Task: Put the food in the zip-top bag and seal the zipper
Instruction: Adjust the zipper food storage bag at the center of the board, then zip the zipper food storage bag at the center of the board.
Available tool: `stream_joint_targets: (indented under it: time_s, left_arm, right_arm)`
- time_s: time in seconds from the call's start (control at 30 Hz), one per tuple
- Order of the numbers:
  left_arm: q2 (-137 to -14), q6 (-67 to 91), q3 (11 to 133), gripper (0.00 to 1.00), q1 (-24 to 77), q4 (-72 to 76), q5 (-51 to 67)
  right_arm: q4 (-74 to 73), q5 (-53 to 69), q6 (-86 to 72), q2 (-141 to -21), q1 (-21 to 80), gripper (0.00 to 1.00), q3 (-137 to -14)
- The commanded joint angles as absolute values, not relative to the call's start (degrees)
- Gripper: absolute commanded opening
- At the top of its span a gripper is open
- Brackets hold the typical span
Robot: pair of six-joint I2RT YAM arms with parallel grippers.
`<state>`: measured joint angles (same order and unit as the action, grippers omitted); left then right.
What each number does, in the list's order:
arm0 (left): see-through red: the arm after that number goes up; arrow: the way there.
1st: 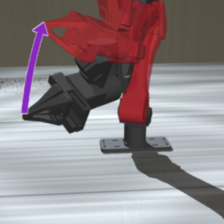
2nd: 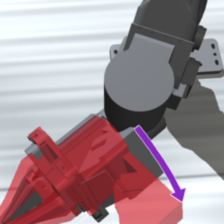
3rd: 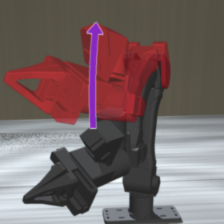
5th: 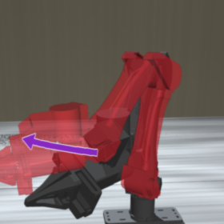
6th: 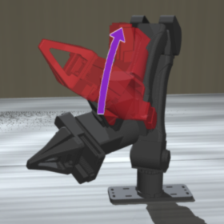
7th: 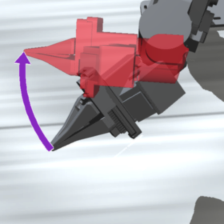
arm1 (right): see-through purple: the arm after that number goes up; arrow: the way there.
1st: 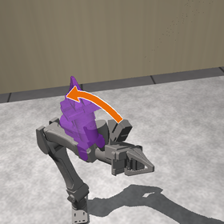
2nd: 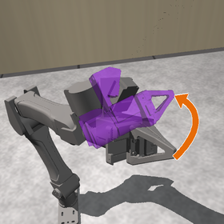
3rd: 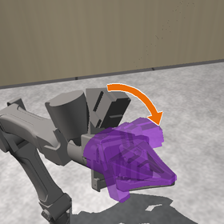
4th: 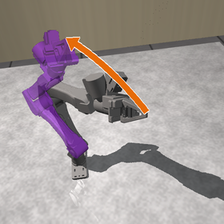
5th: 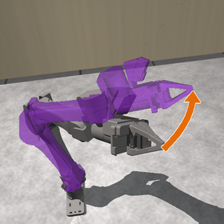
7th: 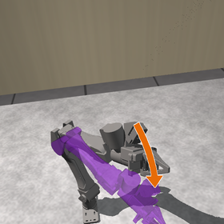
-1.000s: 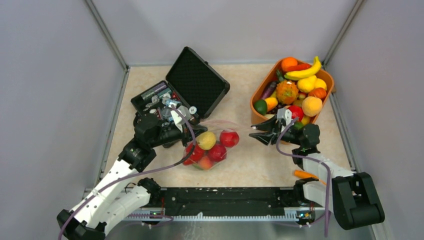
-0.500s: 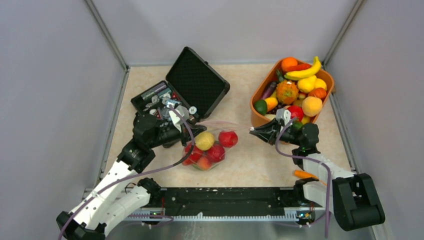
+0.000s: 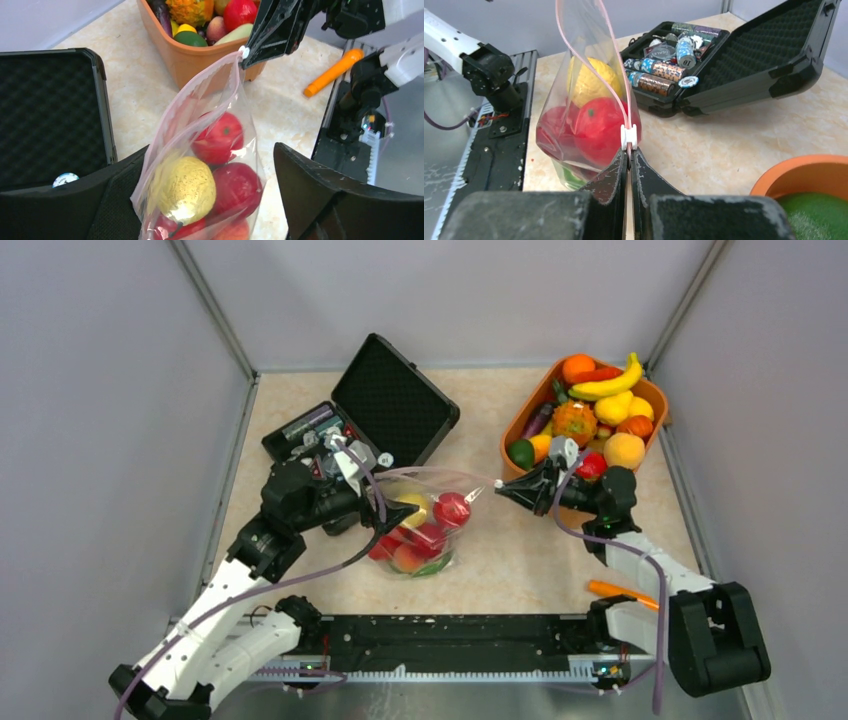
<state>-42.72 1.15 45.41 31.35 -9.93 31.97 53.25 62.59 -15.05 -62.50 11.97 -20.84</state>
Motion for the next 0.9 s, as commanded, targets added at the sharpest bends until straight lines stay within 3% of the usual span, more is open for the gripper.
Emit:
stream_joint_targets:
  time_s: [0.0,0.07,0.3,0.5,0.7,0.87]
  left_arm:
    - [-41.6,0.5,52.1,0.97,31.1,-13.6,28.7]
    - [-41.2,0.5,54.9,0.99,31.1,-15.1,28.4]
    - [-51.0,-1.2,63.7,0.99,32.7,-15.4,40.5]
    - [-62.6,-13.3,70.6,0.99,45.8,-20.2,31.4]
    - [-69.5,-18.8,73.1,0.98,47.0,-19.7,36.6]
    - [-74.0,-19.7,74.5,0.82,47.0,-16.9,40.0]
  right_arm:
    - [34.7,58.4,-3.9,-59.3,15.1,0.00,-27.4]
    - [23.9,56.3,1.3,-57.9,16.1,0.00,-30.2]
    - [11.5,55.1,6.4,-53.2,17.3,0.00,-34.7]
    - [5.5,54.8,8.9,-51.4,19.6,0.00,-37.2]
    - [1.4,53.9,10.4,-49.2,21.0,0.00,-39.1]
    - [0.2,52.5,10.8,-48.1,22.2,0.00,-40.2]
